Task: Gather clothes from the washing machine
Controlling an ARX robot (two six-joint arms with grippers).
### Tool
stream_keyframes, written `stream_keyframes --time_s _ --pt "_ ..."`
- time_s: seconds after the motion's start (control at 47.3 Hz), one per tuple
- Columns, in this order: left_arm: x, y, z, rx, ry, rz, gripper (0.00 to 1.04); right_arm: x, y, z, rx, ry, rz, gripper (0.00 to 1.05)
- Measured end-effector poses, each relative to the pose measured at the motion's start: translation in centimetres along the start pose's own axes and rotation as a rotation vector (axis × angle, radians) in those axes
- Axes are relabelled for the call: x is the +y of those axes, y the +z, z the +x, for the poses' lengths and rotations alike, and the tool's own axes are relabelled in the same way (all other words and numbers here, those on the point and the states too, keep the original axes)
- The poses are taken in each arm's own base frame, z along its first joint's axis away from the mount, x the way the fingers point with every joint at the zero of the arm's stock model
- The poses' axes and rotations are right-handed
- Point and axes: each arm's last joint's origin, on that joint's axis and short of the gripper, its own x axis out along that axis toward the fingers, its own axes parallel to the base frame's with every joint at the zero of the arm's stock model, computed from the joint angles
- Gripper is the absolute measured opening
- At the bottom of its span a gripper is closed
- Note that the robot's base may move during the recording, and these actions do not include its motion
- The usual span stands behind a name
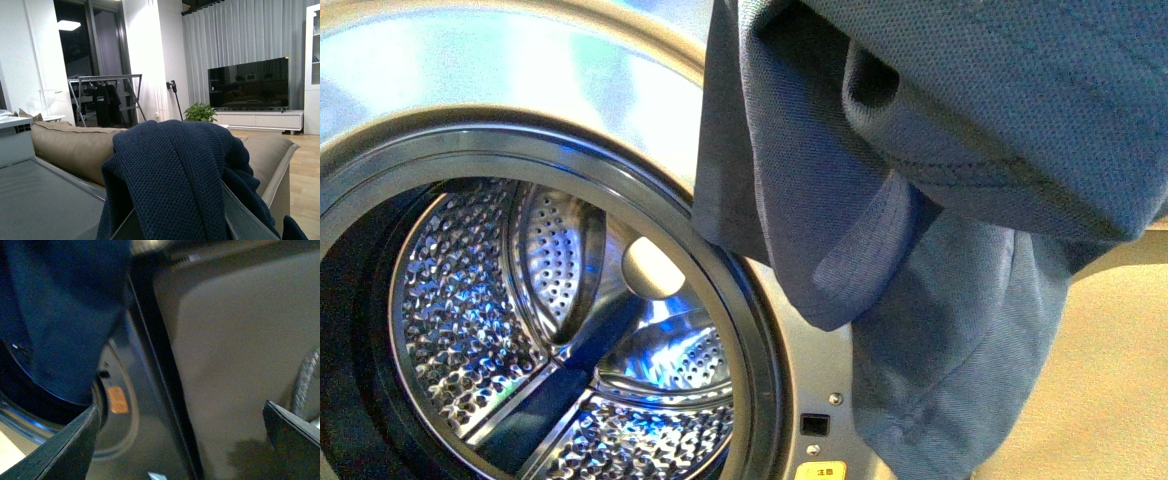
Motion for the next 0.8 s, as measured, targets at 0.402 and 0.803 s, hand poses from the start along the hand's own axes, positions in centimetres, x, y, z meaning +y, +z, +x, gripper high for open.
stream_keyframes --time_s 0.402,0.803 --pt "0.0 0.0 0.0 0.0 0.0 0.0 0.11 2.3 11.8 2.8 -0.205 0.236 -0.084 0.97" --pt "0.0 0.0 0.0 0.0 0.0 0.0 0.11 3.5 22.3 8.2 -0.295 0.56 -0.227 0.97"
